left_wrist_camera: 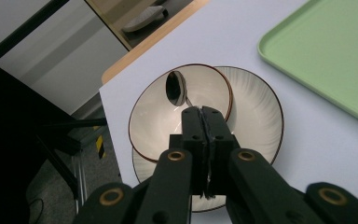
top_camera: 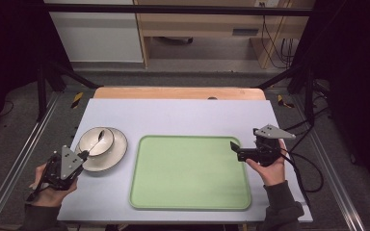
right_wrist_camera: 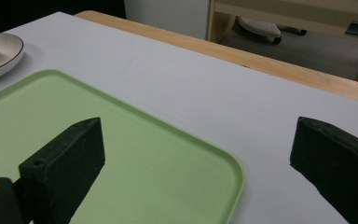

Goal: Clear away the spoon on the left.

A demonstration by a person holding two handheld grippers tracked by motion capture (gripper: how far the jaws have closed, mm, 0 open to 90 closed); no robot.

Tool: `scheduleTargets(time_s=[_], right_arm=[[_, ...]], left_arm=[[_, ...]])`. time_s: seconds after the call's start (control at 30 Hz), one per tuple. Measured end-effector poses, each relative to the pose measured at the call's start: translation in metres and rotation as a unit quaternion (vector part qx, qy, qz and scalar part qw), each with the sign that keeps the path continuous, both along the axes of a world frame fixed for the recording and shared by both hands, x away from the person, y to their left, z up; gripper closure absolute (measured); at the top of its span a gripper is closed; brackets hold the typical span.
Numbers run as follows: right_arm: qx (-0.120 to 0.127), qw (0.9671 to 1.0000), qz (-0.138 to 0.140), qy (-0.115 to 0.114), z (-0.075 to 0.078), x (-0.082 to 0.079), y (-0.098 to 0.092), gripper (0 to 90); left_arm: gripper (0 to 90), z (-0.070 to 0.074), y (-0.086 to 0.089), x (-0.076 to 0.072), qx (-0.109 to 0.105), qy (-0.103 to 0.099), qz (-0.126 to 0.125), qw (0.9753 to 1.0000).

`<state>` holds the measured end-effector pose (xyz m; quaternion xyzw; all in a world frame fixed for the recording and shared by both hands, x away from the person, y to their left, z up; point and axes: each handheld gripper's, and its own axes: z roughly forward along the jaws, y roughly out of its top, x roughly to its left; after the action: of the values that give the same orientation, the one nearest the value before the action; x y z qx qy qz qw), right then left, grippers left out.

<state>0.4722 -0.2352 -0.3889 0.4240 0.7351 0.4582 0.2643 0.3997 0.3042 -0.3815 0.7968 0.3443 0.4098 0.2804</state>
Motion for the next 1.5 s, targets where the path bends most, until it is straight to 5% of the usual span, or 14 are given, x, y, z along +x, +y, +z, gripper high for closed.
scheduleTargets(time_s=[0.4,0.73,1.5], right_arm=[[-0.001,1.0,-0.002,-0.002,0.001,-0.001,-0.001,3.3],[-0.001,1.0,-0.002,-0.001,0.001,-0.001,-0.001,3.3],[-0.005,1.0,-0.001,-0.001,0.001,0.0,-0.001,3.3]], left_arm=[[88.9,0.01,-0.007,-0.009,-0.01,-0.029,-0.013,0.9994],[88.9,0.016,-0.026,-0.016,0.002,-0.042,-0.035,0.9985],[88.9,0.009,-0.068,-0.018,0.037,-0.038,-0.088,0.9947]])
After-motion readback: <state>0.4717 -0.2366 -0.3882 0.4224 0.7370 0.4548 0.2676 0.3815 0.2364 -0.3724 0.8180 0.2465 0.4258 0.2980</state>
